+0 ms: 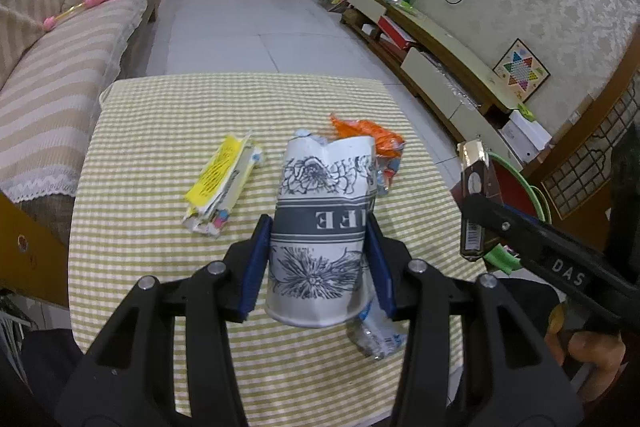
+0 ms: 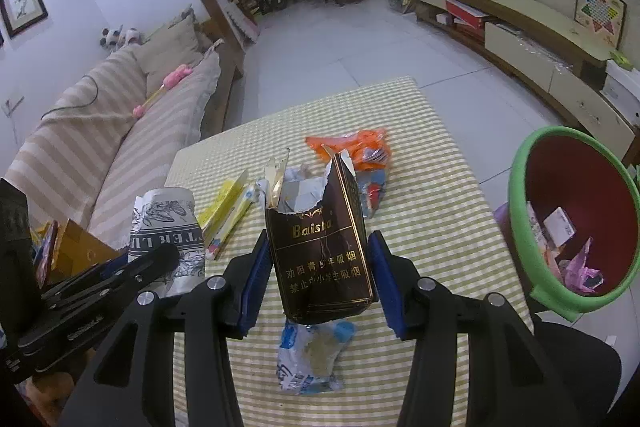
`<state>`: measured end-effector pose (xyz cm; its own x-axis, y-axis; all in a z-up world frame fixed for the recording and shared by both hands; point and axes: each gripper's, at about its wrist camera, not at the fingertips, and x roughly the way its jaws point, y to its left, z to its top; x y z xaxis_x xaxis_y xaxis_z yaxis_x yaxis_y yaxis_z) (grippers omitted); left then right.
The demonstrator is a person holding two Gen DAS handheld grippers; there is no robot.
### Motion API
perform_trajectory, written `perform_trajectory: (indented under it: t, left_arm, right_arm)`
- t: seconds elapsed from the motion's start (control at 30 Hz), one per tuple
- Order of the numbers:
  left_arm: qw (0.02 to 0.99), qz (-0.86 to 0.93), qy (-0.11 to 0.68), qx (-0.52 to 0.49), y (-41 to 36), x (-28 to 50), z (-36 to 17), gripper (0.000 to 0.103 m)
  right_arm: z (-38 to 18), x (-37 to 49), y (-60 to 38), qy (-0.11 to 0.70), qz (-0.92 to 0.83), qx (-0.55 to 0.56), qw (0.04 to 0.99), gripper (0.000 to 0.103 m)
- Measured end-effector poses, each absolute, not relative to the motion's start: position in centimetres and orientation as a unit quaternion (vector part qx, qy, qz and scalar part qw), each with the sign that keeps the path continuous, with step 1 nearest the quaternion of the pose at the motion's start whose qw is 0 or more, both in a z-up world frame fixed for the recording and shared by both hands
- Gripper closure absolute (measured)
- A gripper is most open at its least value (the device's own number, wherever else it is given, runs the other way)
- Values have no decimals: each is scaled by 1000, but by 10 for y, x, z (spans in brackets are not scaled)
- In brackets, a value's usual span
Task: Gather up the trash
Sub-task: 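Carry the paper cup and cigarette box over the green-rimmed bin with both tools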
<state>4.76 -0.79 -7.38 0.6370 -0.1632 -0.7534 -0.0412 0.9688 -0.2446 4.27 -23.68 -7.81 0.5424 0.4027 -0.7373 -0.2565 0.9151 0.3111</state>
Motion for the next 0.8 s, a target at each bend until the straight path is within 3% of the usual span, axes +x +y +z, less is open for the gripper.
perform_trajectory:
  t: [0.8]
  left_arm:
    - [901, -100, 416, -73, -86, 76, -55, 59]
  right_arm:
    - [-75, 41, -335, 422, 116, 146, 887, 56]
